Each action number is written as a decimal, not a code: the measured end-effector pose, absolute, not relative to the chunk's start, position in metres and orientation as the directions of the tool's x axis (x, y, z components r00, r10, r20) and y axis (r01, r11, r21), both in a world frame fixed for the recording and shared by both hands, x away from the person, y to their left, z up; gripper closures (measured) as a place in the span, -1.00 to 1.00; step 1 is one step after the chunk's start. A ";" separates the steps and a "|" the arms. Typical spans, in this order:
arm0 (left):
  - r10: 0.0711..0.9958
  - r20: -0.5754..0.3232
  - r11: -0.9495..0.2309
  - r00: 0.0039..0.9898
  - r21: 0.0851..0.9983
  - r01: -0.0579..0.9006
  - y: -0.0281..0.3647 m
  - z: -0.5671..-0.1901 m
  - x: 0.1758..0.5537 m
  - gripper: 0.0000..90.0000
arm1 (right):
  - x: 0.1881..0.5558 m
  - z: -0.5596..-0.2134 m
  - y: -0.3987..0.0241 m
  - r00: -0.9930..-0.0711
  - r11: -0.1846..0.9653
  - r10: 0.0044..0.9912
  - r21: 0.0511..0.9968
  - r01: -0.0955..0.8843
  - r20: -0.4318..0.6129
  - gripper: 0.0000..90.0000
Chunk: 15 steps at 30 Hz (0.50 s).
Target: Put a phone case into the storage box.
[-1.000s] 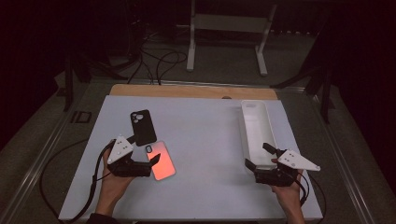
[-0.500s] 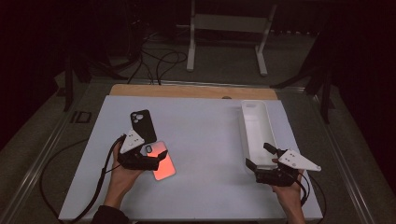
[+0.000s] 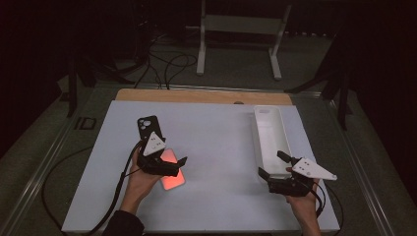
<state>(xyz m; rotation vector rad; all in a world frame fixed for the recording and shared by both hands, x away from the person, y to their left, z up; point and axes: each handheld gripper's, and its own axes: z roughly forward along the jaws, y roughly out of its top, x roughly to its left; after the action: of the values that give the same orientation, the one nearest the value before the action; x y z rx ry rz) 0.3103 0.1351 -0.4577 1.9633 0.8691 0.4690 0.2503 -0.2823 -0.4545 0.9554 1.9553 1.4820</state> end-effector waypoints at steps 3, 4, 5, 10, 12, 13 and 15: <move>0.731 -0.029 -0.339 0.682 0.851 0.401 0.130 -0.460 0.313 -0.99 | 0.250 -0.455 -0.282 -0.626 0.158 0.780 0.959 0.235 0.025 -0.81; 0.728 -0.033 -0.343 0.685 0.847 0.405 0.128 -0.461 0.314 -0.98 | 0.250 -0.455 -0.282 -0.626 0.158 0.779 0.959 0.235 0.025 -0.81; 0.728 -0.033 -0.343 0.685 0.847 0.405 0.128 -0.461 0.314 -0.97 | 0.250 -0.455 -0.282 -0.626 0.158 0.779 0.959 0.235 0.025 -0.81; 0.729 -0.022 -0.370 0.684 0.829 0.421 0.117 -0.467 0.315 -0.82 | 0.250 -0.455 -0.283 -0.625 0.160 0.780 0.958 0.237 0.024 -0.81; 0.730 -0.015 -0.380 0.683 0.822 0.424 0.113 -0.469 0.315 -0.67 | 0.250 -0.455 -0.283 -0.624 0.157 0.781 0.958 0.238 0.027 -0.81; 0.731 -0.012 -0.386 0.682 0.817 0.428 0.112 -0.470 0.315 -0.57 | 0.251 -0.455 -0.283 -0.624 0.157 0.781 0.958 0.240 0.028 -0.81; 0.712 -0.028 -0.397 0.701 0.808 0.435 0.110 -0.471 0.315 -0.27 | 0.251 -0.455 -0.283 -0.624 0.160 0.781 0.958 0.238 0.025 -0.81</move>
<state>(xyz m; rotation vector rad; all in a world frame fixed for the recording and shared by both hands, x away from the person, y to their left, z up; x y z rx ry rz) 0.3149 0.1096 -0.4711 2.0509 0.8760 0.4102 0.2510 -0.2826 -0.4555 0.9648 1.9583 1.4773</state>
